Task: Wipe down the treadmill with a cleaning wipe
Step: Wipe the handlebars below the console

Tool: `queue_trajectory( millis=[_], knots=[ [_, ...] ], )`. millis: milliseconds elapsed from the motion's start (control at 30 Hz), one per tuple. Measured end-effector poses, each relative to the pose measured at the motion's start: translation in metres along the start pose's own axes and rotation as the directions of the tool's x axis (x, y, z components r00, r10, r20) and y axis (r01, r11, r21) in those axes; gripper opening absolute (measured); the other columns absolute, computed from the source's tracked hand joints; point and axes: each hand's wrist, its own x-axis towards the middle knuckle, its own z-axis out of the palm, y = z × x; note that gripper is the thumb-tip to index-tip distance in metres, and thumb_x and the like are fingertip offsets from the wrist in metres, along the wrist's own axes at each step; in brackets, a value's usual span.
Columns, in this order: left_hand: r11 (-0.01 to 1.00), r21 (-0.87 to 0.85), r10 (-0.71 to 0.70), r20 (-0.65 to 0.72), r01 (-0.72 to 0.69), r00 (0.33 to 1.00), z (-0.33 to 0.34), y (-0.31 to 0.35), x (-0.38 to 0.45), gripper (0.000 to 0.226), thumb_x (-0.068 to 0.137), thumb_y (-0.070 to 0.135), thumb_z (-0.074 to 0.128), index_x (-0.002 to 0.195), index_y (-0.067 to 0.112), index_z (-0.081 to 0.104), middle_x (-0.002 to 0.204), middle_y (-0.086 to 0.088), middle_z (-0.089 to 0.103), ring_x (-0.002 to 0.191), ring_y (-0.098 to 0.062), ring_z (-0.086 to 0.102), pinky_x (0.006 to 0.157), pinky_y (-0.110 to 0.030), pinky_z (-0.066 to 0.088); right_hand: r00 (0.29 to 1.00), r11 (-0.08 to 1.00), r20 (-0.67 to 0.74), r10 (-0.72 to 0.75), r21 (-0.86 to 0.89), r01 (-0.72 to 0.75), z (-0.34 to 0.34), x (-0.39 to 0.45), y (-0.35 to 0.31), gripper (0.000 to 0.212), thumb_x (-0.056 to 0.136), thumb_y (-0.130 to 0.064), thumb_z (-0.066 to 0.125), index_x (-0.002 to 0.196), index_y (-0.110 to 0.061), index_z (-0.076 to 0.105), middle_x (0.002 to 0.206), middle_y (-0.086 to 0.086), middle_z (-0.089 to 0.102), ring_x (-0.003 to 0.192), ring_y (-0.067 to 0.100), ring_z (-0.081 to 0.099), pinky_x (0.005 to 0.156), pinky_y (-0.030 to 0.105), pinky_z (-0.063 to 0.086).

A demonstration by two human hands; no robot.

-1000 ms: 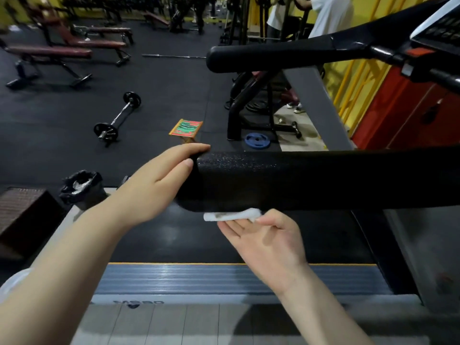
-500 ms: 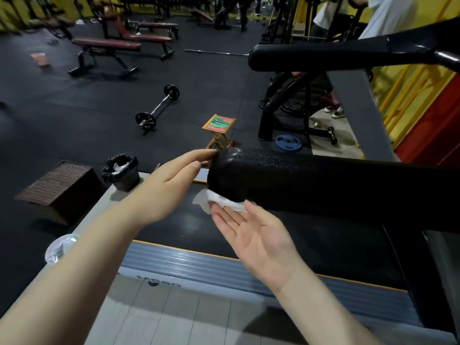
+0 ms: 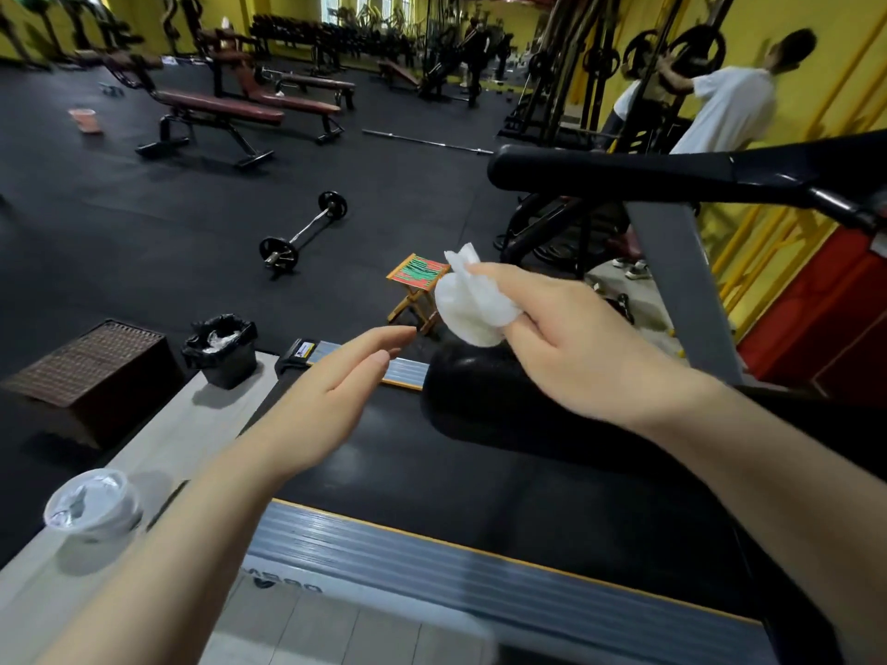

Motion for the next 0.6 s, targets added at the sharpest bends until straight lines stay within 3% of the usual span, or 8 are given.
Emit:
queue_trajectory(
  millis=[67, 167, 233, 300, 433, 533, 600],
  knots=[
    [1.0, -0.009, -0.011, -0.006, 0.011, 1.0, 0.002, -0.002, 0.002, 0.041, 0.095, 0.038, 0.035, 0.132, 0.04, 0.053, 0.134, 0.027, 0.056, 0.128, 0.006, 0.047, 0.114, -0.031, 0.033, 0.969, 0.985, 0.233, 0.084, -0.166, -0.046, -0.006, 0.022, 0.002, 0.029, 0.104, -0.031, 0.033, 0.112, -0.024, 0.06, 0.12, -0.008, 0.065, 0.113, 0.013, 0.058, 0.097, 0.027, 0.044],
    [0.999, -0.039, -0.007, -0.028, 0.006, 1.0, 0.003, -0.006, 0.005, 0.045, 0.095, 0.037, 0.035, 0.137, 0.035, 0.05, 0.135, 0.024, 0.056, 0.127, 0.005, 0.048, 0.113, -0.031, 0.034, 0.813, 0.928, 0.534, 0.229, -0.372, -0.017, -0.003, 0.046, -0.001, 0.048, 0.101, -0.055, 0.026, 0.088, -0.02, 0.054, 0.102, -0.007, 0.064, 0.095, 0.016, 0.057, 0.085, 0.028, 0.044],
    [0.998, -0.062, 0.004, -0.04, -0.006, 0.999, 0.003, -0.01, 0.006, 0.047, 0.094, 0.04, 0.036, 0.138, 0.033, 0.049, 0.136, 0.02, 0.056, 0.128, 0.002, 0.049, 0.113, -0.034, 0.035, 0.729, 0.938, 0.618, 0.294, -0.332, -0.096, 0.002, 0.059, 0.0, 0.06, 0.094, -0.069, 0.027, 0.098, -0.021, 0.063, 0.1, -0.007, 0.065, 0.096, 0.017, 0.059, 0.083, 0.025, 0.043],
    [0.997, -0.076, 0.007, -0.058, -0.012, 0.998, 0.001, -0.014, 0.007, 0.05, 0.09, 0.048, 0.037, 0.136, 0.035, 0.051, 0.136, 0.018, 0.056, 0.128, -0.002, 0.05, 0.113, -0.038, 0.035, 0.687, 0.92, 0.611, 0.392, -0.255, -0.298, 0.013, 0.075, 0.004, 0.072, 0.088, -0.077, 0.027, 0.116, -0.025, 0.067, 0.111, -0.002, 0.068, 0.103, 0.019, 0.063, 0.091, 0.027, 0.043],
    [0.996, -0.082, 0.021, -0.089, -0.028, 0.996, 0.0, -0.011, 0.013, 0.042, 0.091, 0.044, 0.036, 0.129, 0.041, 0.054, 0.132, 0.02, 0.058, 0.127, -0.001, 0.051, 0.112, -0.039, 0.036, 0.617, 0.929, 0.7, 0.36, -0.21, -0.304, 0.037, 0.093, 0.023, 0.035, 0.095, -0.052, 0.045, 0.102, -0.036, 0.075, 0.109, -0.001, 0.069, 0.095, 0.019, 0.069, 0.089, 0.036, 0.055],
    [0.997, -0.076, 0.006, -0.086, -0.013, 0.996, 0.0, -0.007, 0.014, 0.042, 0.092, 0.041, 0.035, 0.129, 0.037, 0.054, 0.132, 0.019, 0.059, 0.126, -0.002, 0.052, 0.112, -0.041, 0.036, 0.55, 0.891, 0.772, 0.319, -0.047, -0.452, 0.018, 0.092, 0.04, 0.025, 0.096, -0.027, 0.053, 0.089, -0.023, 0.076, 0.088, 0.001, 0.072, 0.072, 0.014, 0.069, 0.067, 0.024, 0.056],
    [0.999, -0.05, 0.007, -0.059, -0.01, 0.998, 0.001, -0.007, 0.012, 0.046, 0.089, 0.049, 0.035, 0.13, 0.038, 0.054, 0.133, 0.019, 0.058, 0.127, -0.003, 0.051, 0.113, -0.043, 0.036, 0.47, 0.838, 0.822, 0.321, -0.015, -0.546, -0.002, 0.089, 0.064, 0.02, 0.094, -0.013, 0.05, 0.083, -0.011, 0.067, 0.076, 0.007, 0.063, 0.064, 0.017, 0.06, 0.067, 0.027, 0.05]
  ],
)
